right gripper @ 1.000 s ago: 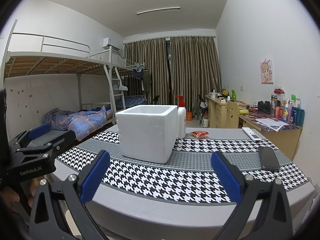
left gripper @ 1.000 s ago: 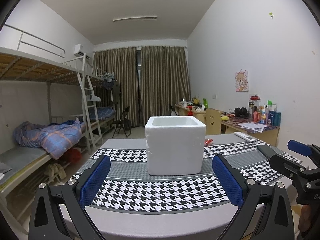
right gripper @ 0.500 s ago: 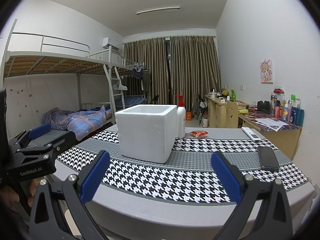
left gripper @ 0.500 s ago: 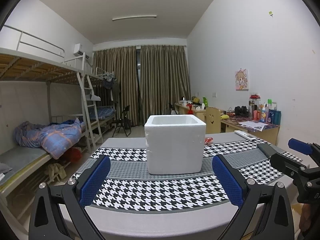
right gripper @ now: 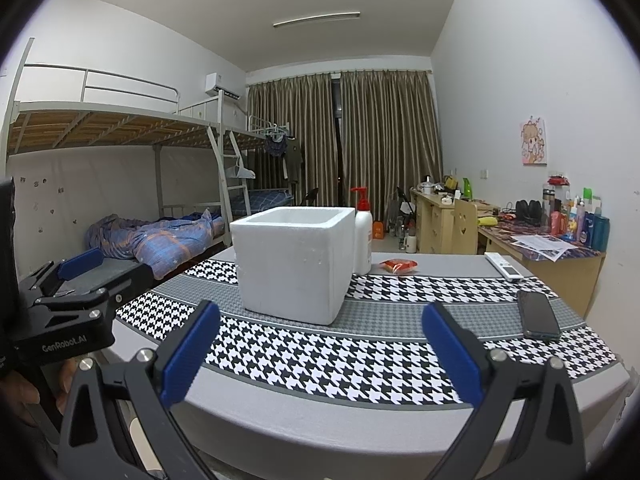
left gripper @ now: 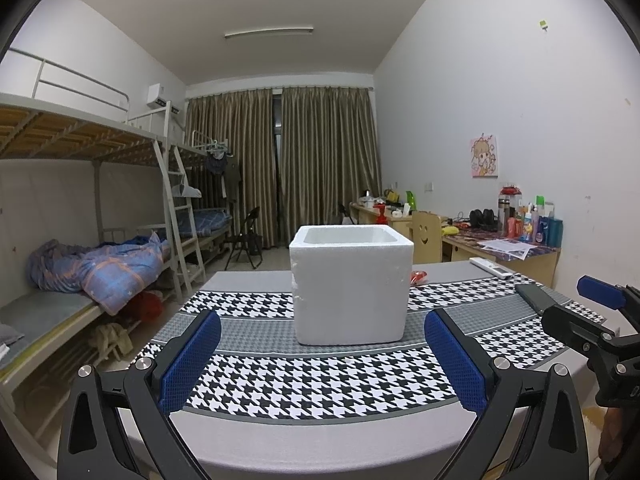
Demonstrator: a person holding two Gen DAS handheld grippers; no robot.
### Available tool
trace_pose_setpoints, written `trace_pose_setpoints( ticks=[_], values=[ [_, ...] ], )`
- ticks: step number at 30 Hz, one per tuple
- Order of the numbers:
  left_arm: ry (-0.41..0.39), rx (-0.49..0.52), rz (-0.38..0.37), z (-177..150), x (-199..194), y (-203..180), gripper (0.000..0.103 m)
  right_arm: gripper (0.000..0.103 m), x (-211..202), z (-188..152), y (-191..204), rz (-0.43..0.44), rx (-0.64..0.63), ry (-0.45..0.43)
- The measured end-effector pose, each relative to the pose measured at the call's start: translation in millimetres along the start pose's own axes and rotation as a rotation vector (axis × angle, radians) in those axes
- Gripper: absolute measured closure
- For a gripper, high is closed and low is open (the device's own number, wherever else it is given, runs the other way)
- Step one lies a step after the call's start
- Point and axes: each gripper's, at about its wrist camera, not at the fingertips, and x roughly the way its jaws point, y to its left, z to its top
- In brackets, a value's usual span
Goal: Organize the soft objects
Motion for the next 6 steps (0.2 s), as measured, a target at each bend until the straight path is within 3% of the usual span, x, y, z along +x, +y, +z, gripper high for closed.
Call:
trace_pose_setpoints(
  ticks=[6],
  values=[
    [-0.007, -0.013, 0.001, 0.7, -0.2, 3.0, 0.001, 0.001, 0.1, 0.1, 0.5, 0.002, -0.001, -0.001]
  ],
)
